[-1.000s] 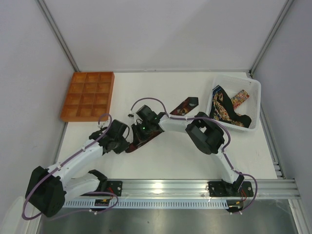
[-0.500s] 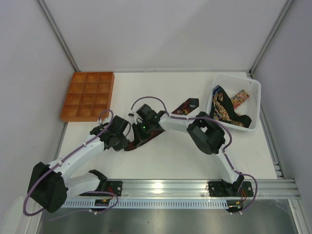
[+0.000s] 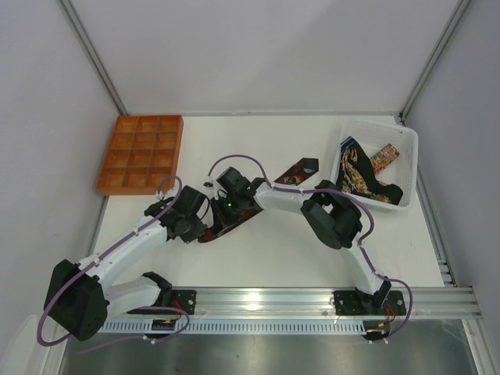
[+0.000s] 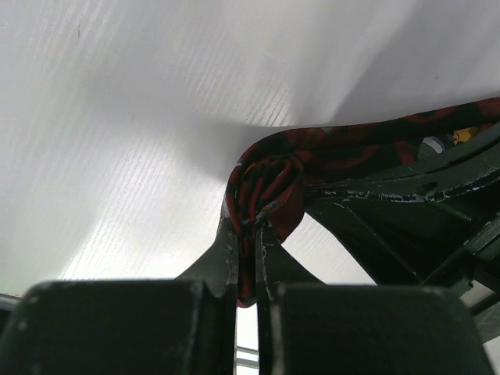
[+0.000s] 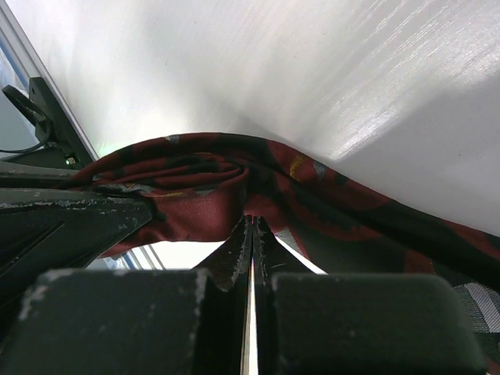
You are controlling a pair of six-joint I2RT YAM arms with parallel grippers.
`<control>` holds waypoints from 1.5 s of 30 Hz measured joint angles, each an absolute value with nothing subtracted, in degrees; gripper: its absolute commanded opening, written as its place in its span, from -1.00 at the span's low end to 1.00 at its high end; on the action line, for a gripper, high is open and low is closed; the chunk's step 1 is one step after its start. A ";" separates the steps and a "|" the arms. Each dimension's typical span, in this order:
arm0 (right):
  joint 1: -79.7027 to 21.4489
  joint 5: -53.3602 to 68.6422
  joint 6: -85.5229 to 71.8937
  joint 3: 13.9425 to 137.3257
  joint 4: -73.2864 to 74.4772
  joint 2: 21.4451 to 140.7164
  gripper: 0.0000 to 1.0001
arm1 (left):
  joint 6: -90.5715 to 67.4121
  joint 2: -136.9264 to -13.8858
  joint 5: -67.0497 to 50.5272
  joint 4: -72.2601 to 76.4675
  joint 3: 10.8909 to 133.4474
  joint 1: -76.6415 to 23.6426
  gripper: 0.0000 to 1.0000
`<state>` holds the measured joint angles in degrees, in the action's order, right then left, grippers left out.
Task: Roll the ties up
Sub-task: Roll the tie
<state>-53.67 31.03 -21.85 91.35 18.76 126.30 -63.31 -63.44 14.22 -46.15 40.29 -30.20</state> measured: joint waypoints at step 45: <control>-53.19 38.04 -30.92 89.91 6.96 128.95 -1.00 | -55.20 -78.94 12.88 -48.95 49.76 -30.79 -0.99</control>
<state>-53.19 38.04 -30.92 89.91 6.96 128.95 -55.20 -78.94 12.88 -48.95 49.76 -30.79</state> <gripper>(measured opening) 0.010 0.056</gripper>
